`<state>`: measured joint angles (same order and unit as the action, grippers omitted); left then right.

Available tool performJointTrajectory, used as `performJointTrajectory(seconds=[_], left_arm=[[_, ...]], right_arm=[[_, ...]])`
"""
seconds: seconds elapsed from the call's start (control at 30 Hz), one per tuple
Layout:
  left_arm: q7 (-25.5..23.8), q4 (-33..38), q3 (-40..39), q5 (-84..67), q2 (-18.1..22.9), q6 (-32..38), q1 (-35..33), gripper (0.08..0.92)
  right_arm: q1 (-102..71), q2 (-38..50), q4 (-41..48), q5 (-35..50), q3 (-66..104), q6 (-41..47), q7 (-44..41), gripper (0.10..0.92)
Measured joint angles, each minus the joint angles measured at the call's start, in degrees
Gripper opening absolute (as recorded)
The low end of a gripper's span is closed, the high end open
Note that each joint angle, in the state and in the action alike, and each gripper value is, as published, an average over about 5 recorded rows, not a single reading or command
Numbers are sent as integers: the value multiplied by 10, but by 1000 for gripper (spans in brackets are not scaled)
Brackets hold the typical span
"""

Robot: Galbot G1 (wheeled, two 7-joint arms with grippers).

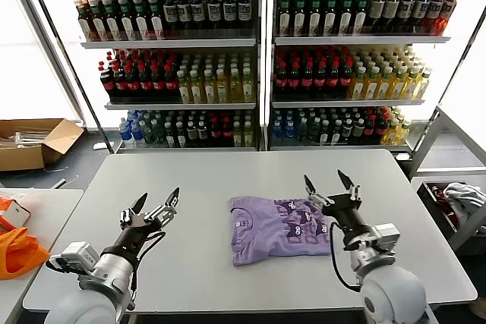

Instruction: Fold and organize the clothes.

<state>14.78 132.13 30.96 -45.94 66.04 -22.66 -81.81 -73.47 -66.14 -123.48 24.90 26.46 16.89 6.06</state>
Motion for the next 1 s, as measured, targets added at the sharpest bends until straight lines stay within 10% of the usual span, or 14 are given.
performJointTrajectory(seconds=[1.0], left_arm=[[-133,16,74,91,17,21,-79,823]], right_arm=[[-238,-65,-38,-36,260,-116,-125,823]])
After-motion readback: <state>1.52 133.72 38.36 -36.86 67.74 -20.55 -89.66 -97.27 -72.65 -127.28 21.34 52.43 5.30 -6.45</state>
